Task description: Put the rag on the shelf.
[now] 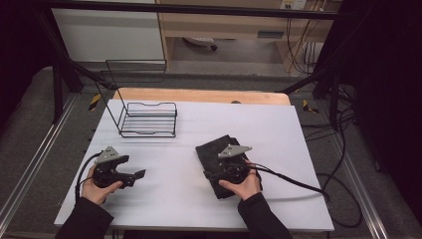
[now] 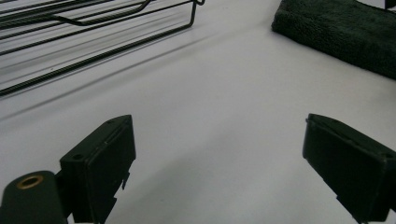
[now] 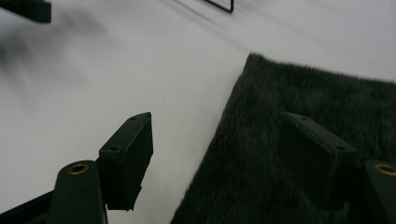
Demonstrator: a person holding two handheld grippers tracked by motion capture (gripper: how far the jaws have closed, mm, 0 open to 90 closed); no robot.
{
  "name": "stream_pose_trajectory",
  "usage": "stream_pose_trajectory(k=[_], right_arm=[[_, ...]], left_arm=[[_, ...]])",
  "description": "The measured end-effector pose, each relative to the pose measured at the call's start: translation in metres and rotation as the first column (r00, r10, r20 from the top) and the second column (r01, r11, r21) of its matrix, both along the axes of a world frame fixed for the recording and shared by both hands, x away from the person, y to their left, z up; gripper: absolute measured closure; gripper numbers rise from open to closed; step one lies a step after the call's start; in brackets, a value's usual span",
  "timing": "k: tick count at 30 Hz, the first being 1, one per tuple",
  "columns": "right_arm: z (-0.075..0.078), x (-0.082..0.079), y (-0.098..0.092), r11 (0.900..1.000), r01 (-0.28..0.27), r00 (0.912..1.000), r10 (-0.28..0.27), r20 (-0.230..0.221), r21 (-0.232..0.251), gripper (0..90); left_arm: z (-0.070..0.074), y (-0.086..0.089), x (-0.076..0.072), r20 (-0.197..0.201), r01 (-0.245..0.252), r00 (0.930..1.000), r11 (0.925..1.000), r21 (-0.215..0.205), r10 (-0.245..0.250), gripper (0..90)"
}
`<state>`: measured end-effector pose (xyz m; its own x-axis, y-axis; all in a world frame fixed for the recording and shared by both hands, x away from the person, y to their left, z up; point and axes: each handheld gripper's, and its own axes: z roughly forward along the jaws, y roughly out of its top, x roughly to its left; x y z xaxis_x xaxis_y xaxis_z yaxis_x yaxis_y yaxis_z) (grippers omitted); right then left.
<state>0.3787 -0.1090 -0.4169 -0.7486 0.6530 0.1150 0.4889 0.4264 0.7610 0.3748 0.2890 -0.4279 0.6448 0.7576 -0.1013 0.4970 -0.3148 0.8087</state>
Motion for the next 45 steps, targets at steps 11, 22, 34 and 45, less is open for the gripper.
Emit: stream_pose_trajectory(k=[11,22,34,45], right_arm=[[-0.017,-0.034,-0.018,0.998,-0.041,0.9981,0.039,-0.049,-0.037,45.9],[-0.028,-0.04,-0.015,0.991,-0.039,0.9992,0.039,-0.01,-0.124,64.2],[-0.023,-0.035,-0.017,0.99,-0.045,0.9989,0.043,-0.02,-0.134,83.0],[-0.004,-0.028,-0.018,0.999,-0.041,0.9982,0.041,-0.043,-0.001,84.2]], left_arm=[[0.0,0.0,-0.001,-0.001,-0.003,1.0,1.0,-0.002,0.003,9.4],[0.0,-0.002,-0.001,-0.001,0.006,1.0,1.0,0.0,-0.006,9.6],[0.0,-0.002,-0.001,-0.002,0.007,1.0,1.0,0.001,-0.007,9.7],[-0.001,-0.002,0.0,-0.006,0.004,1.0,1.0,0.002,-0.004,9.8]])
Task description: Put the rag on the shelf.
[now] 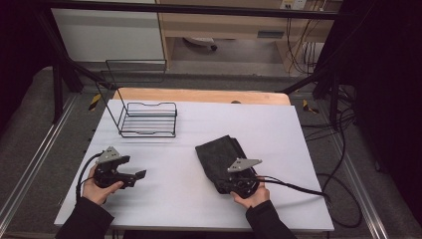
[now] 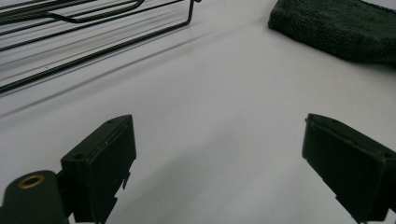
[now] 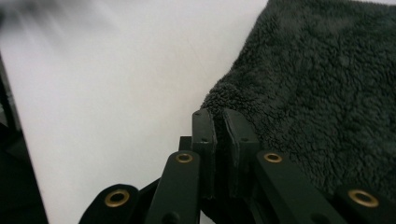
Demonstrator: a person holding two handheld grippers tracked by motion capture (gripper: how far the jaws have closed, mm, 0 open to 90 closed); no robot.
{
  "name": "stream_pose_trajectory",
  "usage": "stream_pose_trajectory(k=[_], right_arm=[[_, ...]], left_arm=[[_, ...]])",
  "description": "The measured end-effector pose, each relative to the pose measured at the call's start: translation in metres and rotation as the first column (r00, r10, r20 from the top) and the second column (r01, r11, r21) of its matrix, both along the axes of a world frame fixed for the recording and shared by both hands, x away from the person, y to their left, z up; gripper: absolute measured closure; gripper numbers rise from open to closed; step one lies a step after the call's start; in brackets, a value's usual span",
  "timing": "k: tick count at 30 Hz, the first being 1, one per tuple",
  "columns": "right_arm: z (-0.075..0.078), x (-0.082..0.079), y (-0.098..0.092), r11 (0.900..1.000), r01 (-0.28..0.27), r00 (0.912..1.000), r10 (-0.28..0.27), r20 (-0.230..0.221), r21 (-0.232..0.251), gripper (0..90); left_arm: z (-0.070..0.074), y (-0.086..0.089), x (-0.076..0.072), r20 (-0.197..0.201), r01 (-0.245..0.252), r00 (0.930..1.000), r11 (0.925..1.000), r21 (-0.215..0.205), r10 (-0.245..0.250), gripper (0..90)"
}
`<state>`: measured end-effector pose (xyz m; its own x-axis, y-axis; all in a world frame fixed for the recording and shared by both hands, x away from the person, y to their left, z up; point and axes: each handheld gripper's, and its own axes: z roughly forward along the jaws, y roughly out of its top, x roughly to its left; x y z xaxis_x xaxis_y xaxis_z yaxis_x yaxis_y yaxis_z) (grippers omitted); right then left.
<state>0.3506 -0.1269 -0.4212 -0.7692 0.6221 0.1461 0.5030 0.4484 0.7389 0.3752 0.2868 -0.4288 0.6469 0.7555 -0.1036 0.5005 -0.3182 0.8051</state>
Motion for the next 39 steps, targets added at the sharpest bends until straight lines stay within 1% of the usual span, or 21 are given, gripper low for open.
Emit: stream_pose_trajectory(k=[1,3,4,5,6,10,12,20,22,24,25,27,28,30,32,34,35,36,37,38,39], right_arm=[[0.003,0.001,0.007,1.0,-0.009,0.9999,0.009,0.01,0.005,84.2],[0.004,0.001,0.01,1.0,-0.012,0.9999,0.012,0.011,0.01,84.2],[0.004,0.001,0.02,1.0,-0.024,0.9997,0.024,0.011,0.007,84.2],[0.004,0.001,0.02,1.0,-0.024,0.9997,0.024,0.011,0.007,84.2],[0.003,0.001,0.029,1.0,-0.03,0.9996,0.03,0.004,-0.001,84.2],[0.001,0.001,0.038,0.999,-0.036,0.9993,0.036,-0.002,-0.008,84.2],[0.0,0.001,0.048,0.999,-0.044,0.999,0.044,0.002,-0.011,84.2],[0.003,-0.001,0.069,0.997,-0.077,0.997,0.077,0.003,0.005,84.2],[0.005,-0.004,0.08,0.994,-0.106,0.9944,0.106,0.009,0.013,84.3],[0.005,-0.005,0.083,0.994,-0.112,0.9937,0.112,0.007,0.016,84.3],[0.006,-0.009,0.09,0.991,-0.135,0.9908,0.135,0.004,0.022,84.2],[0.005,-0.01,0.093,0.989,-0.144,0.9895,0.144,0.001,0.024,84.2],[0.004,-0.012,0.097,0.986,-0.163,0.9866,0.163,0.0,0.017,83.9],[0.002,-0.013,0.099,0.986,-0.165,0.9863,0.165,-0.008,0.016,83.2],[-0.002,-0.011,0.099,0.986,-0.164,0.9862,0.164,-0.021,0.013,79.6],[-0.004,-0.009,0.1,0.985,-0.167,0.9852,0.168,-0.035,0.033,70.4],[-0.003,-0.008,0.099,0.987,-0.159,0.9867,0.16,-0.027,0.036,67.1],[0.0,-0.006,0.095,0.99,-0.138,0.9905,0.137,0.009,0.023,58.1],[0.002,-0.005,0.091,0.991,-0.129,0.9914,0.128,0.027,0.031,54.2],[0.002,-0.005,0.091,0.991,-0.129,0.9914,0.128,0.027,0.031,54.2],[0.005,-0.002,0.084,0.993,-0.106,0.9937,0.105,0.04,0.045,50.4]], left_arm=[[0.0,0.0,0.0,-0.001,0.0,1.0,1.0,0.0,0.0,9.8],[0.0,0.0,0.0,-0.001,-0.001,1.0,1.0,0.001,0.001,9.8],[0.0,0.0,0.0,0.0,-0.002,1.0,1.0,0.001,0.002,9.8],[0.0,0.0,0.0,0.0,-0.002,1.0,1.0,0.001,0.002,9.8],[0.0,0.001,0.0,0.0,-0.002,1.0,1.0,0.001,0.002,9.8],[0.0,0.001,0.0,0.0,-0.006,1.0,1.0,-0.002,0.006,9.8],[0.001,0.001,0.0,0.001,-0.007,1.0,1.0,-0.002,0.007,9.8],[0.001,0.002,0.0,0.002,-0.008,1.0,1.0,-0.004,0.008,9.7],[0.001,0.002,0.0,0.002,-0.009,1.0,0.9999,-0.005,0.009,9.8],[0.002,0.003,0.0,0.002,-0.008,1.0,1.0,-0.003,0.008,9.7],[0.002,0.003,0.0,0.003,-0.01,0.9999,0.9999,-0.005,0.01,9.7],[0.002,0.003,0.0,0.002,-0.01,0.9999,0.9999,-0.005,0.01,9.8],[0.002,0.003,0.0,0.001,-0.01,0.9999,0.9999,-0.005,0.01,9.7],[0.002,0.002,0.0,-0.002,-0.011,0.9999,0.9999,-0.006,0.011,9.7],[0.002,0.002,0.0,-0.006,-0.01,0.9999,0.9999,-0.008,0.01,9.7],[0.002,0.002,0.0,-0.011,-0.01,0.9999,0.9999,-0.009,0.009,9.5],[0.002,0.002,0.0,-0.013,-0.007,0.9999,0.9999,-0.011,0.007,9.4],[0.003,0.001,-0.001,-0.014,-0.006,0.9999,0.9999,-0.013,0.006,9.0],[0.003,0.001,-0.001,-0.015,-0.007,0.9999,0.9998,-0.016,0.007,8.9],[0.003,0.0,-0.001,-0.021,-0.005,0.9998,0.9998,-0.021,0.004,8.9],[0.004,-0.001,-0.001,-0.029,-0.002,0.9996,0.9996,-0.028,0.001,8.5]])
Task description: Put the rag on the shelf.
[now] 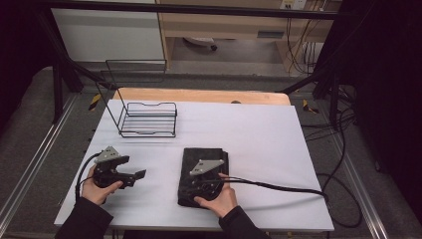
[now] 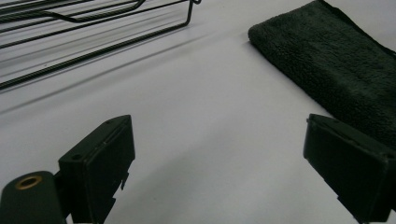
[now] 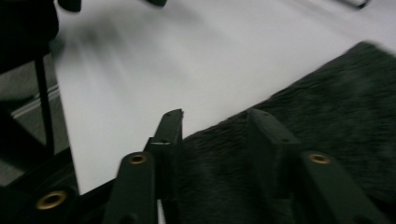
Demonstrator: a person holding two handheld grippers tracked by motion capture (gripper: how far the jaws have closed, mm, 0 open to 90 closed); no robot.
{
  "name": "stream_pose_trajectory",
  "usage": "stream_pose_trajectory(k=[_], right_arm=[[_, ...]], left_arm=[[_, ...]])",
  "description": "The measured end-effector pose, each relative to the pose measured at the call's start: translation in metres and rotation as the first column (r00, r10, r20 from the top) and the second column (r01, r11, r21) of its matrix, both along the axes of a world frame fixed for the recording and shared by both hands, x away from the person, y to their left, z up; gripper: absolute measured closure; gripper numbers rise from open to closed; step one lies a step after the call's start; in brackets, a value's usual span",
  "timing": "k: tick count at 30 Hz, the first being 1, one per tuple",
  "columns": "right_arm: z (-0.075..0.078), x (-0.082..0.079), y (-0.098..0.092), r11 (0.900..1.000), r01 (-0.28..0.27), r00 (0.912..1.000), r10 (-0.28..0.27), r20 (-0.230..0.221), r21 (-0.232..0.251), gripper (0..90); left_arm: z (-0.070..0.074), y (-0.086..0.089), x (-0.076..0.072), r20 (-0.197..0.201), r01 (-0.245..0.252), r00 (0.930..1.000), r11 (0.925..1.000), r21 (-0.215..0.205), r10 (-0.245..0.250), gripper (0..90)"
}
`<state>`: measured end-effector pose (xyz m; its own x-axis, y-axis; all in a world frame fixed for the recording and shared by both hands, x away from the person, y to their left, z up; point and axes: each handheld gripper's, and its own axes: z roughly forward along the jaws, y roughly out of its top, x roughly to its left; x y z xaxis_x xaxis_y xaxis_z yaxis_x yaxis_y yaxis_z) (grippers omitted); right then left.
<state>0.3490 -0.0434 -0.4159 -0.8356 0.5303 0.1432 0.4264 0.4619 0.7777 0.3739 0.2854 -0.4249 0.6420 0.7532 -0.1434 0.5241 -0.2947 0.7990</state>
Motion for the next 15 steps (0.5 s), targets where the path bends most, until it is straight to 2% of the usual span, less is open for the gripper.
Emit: stream_pose_trajectory(k=[2,4,6,7,8,10,12,13,15], right_arm=[[0.005,0.006,-0.015,0.998,0.057,0.9979,-0.058,0.03,0.003,44.0],[0.008,0.011,-0.035,0.993,0.117,0.9916,-0.118,0.054,0.009,41.0],[0.007,0.016,-0.057,0.985,0.174,0.9833,-0.175,0.051,0.009,40.8],[0.006,0.018,-0.067,0.981,0.196,0.9794,-0.196,0.048,-0.004,40.9],[-0.001,0.019,-0.085,0.972,0.235,0.9716,-0.234,0.038,-0.028,42.5],[-0.006,0.018,-0.092,0.969,0.243,0.9699,-0.242,0.023,-0.035,43.4],[-0.019,0.015,-0.107,0.964,0.26,0.9655,-0.26,-0.006,-0.049,44.4],[-0.019,0.015,-0.107,0.964,0.26,0.9655,-0.26,-0.006,-0.049,44.4],[-0.025,0.014,-0.113,0.961,0.273,0.961,-0.274,-0.037,-0.034,44.2]], left_arm=[[0.001,-0.004,-0.001,-0.006,0.006,1.0,1.0,-0.004,-0.006,7.5],[0.004,-0.01,-0.002,-0.008,0.006,1.0,1.0,-0.002,-0.006,6.8],[0.006,-0.018,-0.003,-0.012,0.004,0.9999,1.0,-0.002,-0.004,6.9],[0.006,-0.022,-0.004,-0.014,0.009,0.9999,1.0,-0.004,-0.009,6.9],[0.006,-0.027,-0.005,-0.02,0.021,0.9996,0.9998,-0.003,-0.021,6.9],[0.006,-0.037,-0.006,-0.032,0.033,0.9989,0.9995,-0.001,-0.033,6.9],[0.005,-0.049,-0.008,-0.047,0.052,0.9975,0.9986,0.002,-0.052,9.1],[0.005,-0.054,-0.009,-0.052,0.055,0.9972,0.9985,0.003,-0.055,9.1],[0.004,-0.068,-0.011,-0.062,0.071,0.9956,0.9975,0.003,-0.071,13.8]])
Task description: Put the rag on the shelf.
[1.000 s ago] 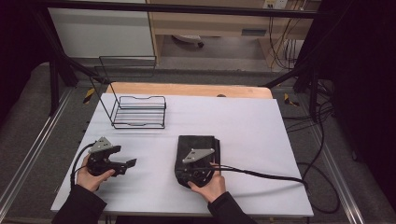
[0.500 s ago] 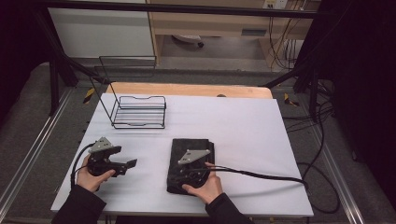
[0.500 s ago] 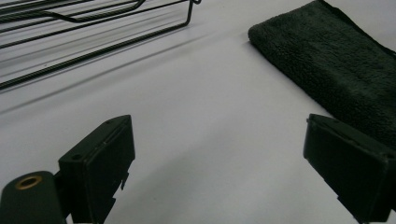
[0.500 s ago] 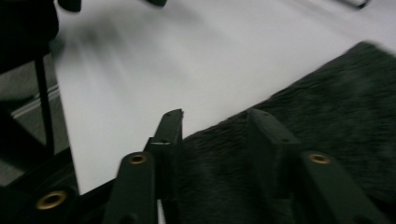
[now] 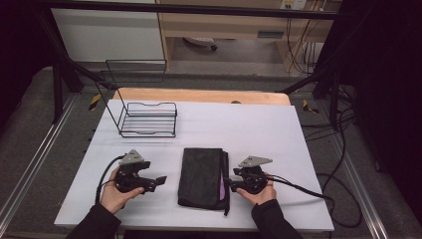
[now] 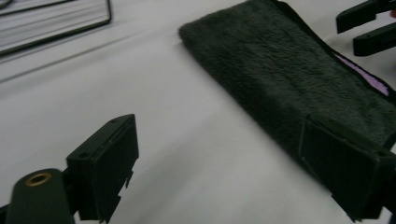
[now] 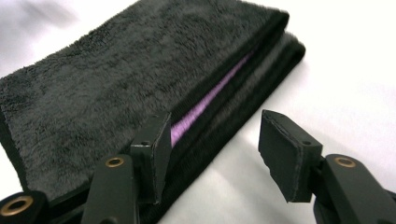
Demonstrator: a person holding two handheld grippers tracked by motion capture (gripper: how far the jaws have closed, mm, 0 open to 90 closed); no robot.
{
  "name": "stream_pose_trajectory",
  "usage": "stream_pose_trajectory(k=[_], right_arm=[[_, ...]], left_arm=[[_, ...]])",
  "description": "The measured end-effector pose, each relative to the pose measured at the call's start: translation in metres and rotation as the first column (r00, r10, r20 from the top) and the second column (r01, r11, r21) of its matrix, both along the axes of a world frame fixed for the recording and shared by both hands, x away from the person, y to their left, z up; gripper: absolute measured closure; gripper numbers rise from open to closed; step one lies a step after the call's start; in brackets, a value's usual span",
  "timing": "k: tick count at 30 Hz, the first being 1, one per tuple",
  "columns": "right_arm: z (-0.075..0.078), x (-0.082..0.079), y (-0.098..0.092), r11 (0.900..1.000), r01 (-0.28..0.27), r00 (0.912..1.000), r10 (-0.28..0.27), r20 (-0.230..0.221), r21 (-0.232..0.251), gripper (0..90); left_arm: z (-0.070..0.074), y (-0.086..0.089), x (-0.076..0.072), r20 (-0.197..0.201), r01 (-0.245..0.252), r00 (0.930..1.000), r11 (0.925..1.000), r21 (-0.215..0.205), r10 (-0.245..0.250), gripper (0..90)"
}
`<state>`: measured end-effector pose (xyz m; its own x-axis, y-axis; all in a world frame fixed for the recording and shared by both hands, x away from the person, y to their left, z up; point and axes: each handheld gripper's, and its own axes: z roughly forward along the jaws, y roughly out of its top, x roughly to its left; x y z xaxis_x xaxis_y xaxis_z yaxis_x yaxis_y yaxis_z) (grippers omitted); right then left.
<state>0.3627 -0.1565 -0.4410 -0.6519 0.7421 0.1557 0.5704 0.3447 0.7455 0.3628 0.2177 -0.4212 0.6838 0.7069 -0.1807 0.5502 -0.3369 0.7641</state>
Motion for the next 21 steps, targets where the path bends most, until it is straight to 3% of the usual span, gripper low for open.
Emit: stream_pose_trajectory(k=[5,6,7,11,12,15,17,19,20,21], right_arm=[[-0.003,-0.003,0.003,0.999,0.004,0.9997,-0.003,-0.026,0.046,42.1],[-0.006,-0.004,0.005,0.999,-0.003,0.9994,0.005,-0.034,0.054,40.0],[-0.006,-0.004,0.005,0.999,-0.003,0.9994,0.005,-0.034,0.054,40.0],[-0.012,-0.004,0.009,0.999,-0.012,0.9985,0.015,-0.053,0.051,39.7],[-0.013,-0.004,0.009,0.999,-0.016,0.9983,0.019,-0.055,0.049,41.1],[-0.015,-0.004,0.01,0.998,-0.03,0.9975,0.033,-0.063,0.046,47.4],[-0.015,-0.004,0.01,0.998,-0.03,0.9971,0.033,-0.069,0.048,49.5],[-0.015,-0.004,0.011,0.999,-0.024,0.9972,0.028,-0.07,0.048,56.0],[-0.015,-0.002,0.01,0.998,-0.03,0.9963,0.034,-0.079,0.051,65.4],[-0.015,-0.002,0.01,0.998,-0.03,0.9963,0.034,-0.079,0.051,65.4]], left_arm=[[-0.007,-0.032,-0.006,-0.049,0.036,0.9982,0.9993,-0.011,-0.036,22.6],[-0.009,-0.037,-0.008,-0.058,0.045,0.9973,0.999,-0.009,-0.045,29.2],[-0.011,-0.041,-0.009,-0.067,0.052,0.9964,0.9986,-0.007,-0.053,29.2],[-0.021,-0.055,-0.015,-0.12,0.091,0.9887,0.9959,0.001,-0.09,43.0],[-0.023,-0.058,-0.016,-0.135,0.107,0.9854,0.9942,0.01,-0.104,45.8],[-0.026,-0.063,-0.02,-0.146,0.102,0.9844,0.9945,0.025,-0.097,56.4],[-0.027,-0.062,-0.021,-0.179,0.08,0.9808,0.9968,0.007,-0.077,59.6],[-0.026,-0.063,-0.023,-0.198,0.066,0.978,0.9978,-0.003,-0.065,66.8],[-0.026,-0.063,-0.023,-0.202,0.064,0.9772,0.9979,-0.005,-0.064,74.3],[-0.025,-0.063,-0.024,-0.206,0.064,0.9766,0.9979,-0.003,-0.063,74.3]])
